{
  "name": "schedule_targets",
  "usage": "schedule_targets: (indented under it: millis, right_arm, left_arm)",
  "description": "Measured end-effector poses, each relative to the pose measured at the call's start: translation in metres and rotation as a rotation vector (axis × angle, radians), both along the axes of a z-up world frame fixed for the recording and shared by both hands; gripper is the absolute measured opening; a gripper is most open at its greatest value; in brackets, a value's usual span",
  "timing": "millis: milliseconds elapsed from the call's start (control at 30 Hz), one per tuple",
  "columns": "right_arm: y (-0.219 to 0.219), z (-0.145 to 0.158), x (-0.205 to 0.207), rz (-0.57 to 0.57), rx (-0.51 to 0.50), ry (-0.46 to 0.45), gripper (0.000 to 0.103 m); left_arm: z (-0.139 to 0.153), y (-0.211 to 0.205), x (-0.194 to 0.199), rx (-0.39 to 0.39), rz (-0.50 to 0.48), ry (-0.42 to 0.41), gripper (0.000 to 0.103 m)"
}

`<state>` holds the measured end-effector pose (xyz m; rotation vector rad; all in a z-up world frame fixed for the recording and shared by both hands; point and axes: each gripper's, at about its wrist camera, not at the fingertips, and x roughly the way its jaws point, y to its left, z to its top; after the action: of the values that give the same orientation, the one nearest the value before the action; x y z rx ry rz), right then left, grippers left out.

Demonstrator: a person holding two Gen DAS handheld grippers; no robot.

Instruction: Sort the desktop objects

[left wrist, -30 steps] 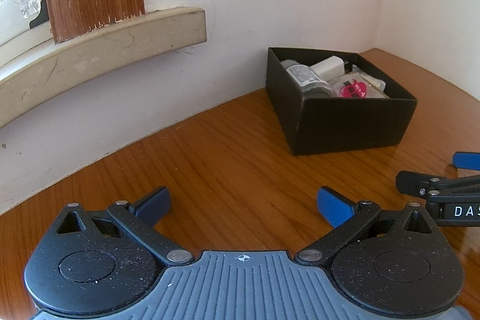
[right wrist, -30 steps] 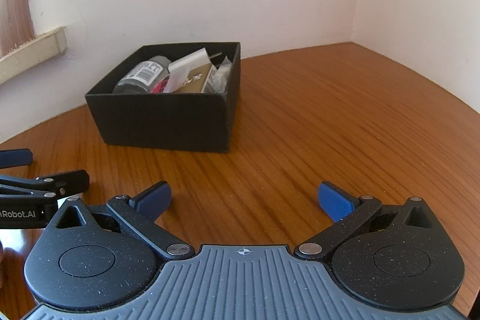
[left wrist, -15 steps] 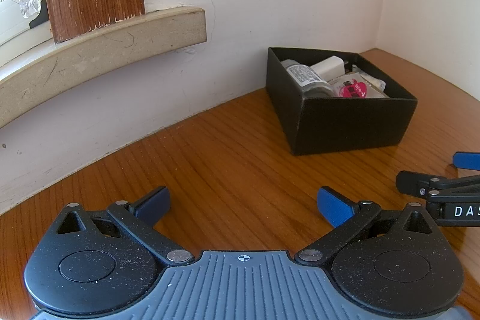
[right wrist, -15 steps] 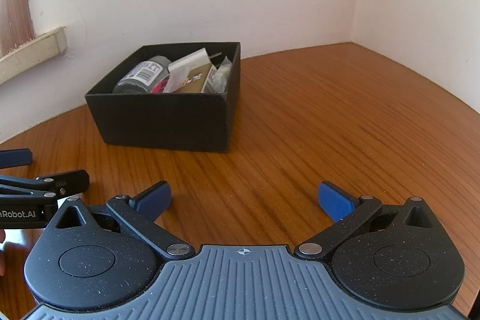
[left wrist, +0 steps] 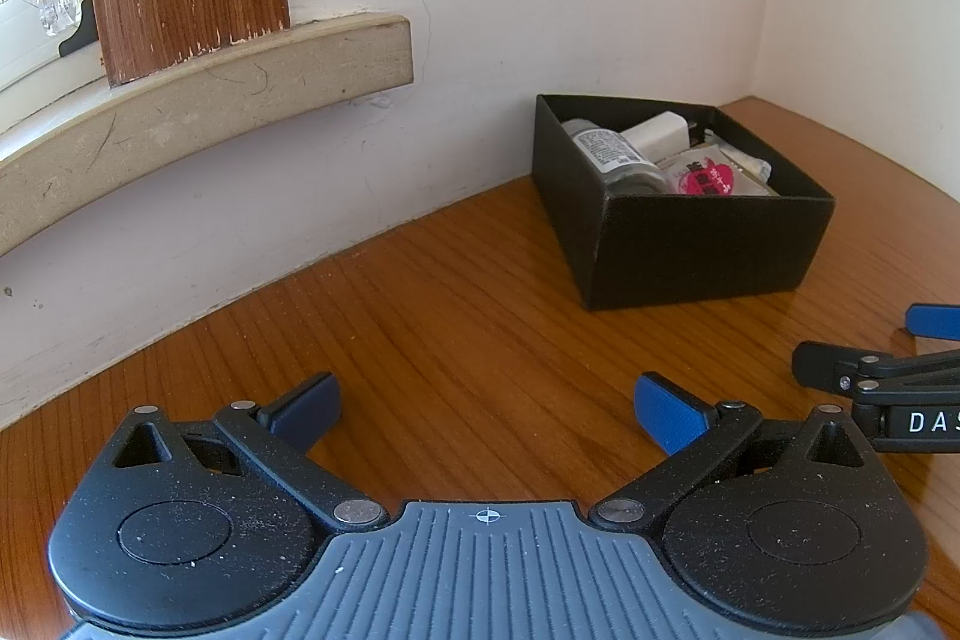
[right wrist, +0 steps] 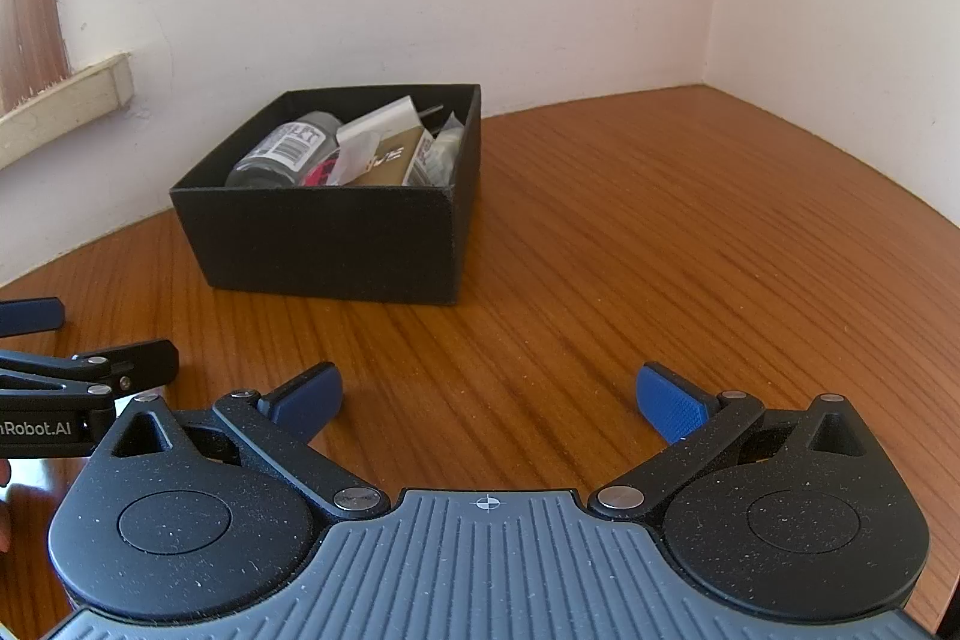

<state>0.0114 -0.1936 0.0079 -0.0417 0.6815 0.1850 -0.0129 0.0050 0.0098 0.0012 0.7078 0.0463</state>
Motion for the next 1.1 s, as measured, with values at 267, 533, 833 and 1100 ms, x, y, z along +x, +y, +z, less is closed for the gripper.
schedule_targets:
  millis: [267,533,833,1100]
  right_arm:
    - [0.0006,0.0010,-0.0001,0.000,0.000,0.001,0.103]
    - [-0.0002,0.0032,0.0003,0.001,-0.001,0.002,0.103]
    - [-0.0006,0.0032,0.0004,0.001,-0.001,0.002,0.103]
    - [-0.0013,0.0032,0.0005,0.001,-0.001,0.002,0.103]
  left_arm:
    - [0.0002,-0.0006,-0.0002,0.000,0.000,0.000,0.103]
    - [0.0002,-0.0011,-0.0002,0.000,0.000,0.000,0.103]
    - [-0.0001,-0.0012,0.0000,0.000,-0.001,0.000,0.103]
    - [0.0000,-0.0015,0.0000,-0.001,-0.001,0.000,0.103]
